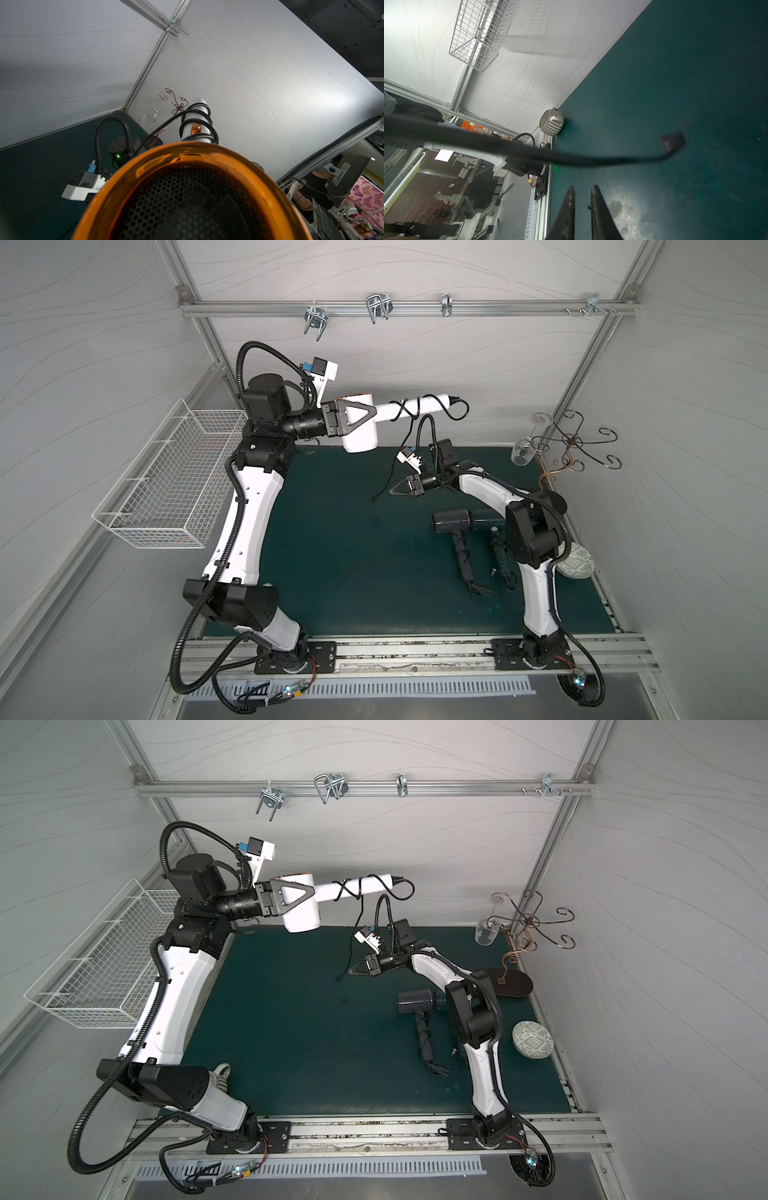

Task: Wrap the cord around the hair dryer
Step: Wrap the power cord around the hair dryer.

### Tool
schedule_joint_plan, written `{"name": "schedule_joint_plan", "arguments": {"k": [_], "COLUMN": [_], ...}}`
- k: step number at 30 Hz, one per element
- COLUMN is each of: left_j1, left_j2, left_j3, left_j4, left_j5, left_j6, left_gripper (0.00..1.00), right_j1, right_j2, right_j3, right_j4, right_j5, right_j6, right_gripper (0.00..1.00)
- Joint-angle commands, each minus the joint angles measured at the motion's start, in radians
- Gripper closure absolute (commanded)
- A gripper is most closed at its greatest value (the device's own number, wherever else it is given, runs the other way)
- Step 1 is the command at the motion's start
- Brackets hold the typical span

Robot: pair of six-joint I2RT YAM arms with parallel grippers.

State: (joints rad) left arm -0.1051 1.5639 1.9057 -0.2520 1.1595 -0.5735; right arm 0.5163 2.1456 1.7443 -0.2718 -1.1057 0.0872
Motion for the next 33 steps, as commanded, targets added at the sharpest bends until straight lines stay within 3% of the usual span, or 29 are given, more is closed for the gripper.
{"name": "schedule_joint_plan", "arguments": {"k": [1,4,7,13,20,30,33], "left_j1": [0.008,0.014,0.018,0.020,0.022,0.028,0.031], "left_j2": [-0.044,-0.052,-0.056,-0.057,-0.053,-0.047,-0.041], "left_j3": [0.013,-0.008,-0.017,-0.033,-0.055,-0.079,-0.067], "left_j4": [0.212,0.242,0.255,0.326,0.463,0.444,0.359], "left_j5": [0.043,0.044,0.044,0.046,0.052,0.047,0.040], "left_j6": [-0.084,-0.107,-0.118,-0.171,-0.276,-0.263,-0.203], "left_gripper": [1.00,1.00,1.00,1.00,1.00,1.00,1.00], "right_j1": [0.008,0.008,0.003,-0.038,-0.067,-0.071,-0.078], "right_j2": [0.021,-0.029,-0.092,-0.175,-0.229,-0.285,-0.308], "right_j3": [0.011,-0.064,-0.124,-0.250,-0.291,-0.328,-0.338], "right_j4": [0.076,0.208,0.236,0.353,0.322,0.273,0.247], "right_j5": [0.039,0.112,0.263,0.420,0.453,0.474,0.437], "right_j6": [0.025,0.059,0.025,0.035,-0.009,-0.069,-0.077], "right_gripper": [0.73,0.70,0.64,0.53,0.51,0.49,0.49]}}
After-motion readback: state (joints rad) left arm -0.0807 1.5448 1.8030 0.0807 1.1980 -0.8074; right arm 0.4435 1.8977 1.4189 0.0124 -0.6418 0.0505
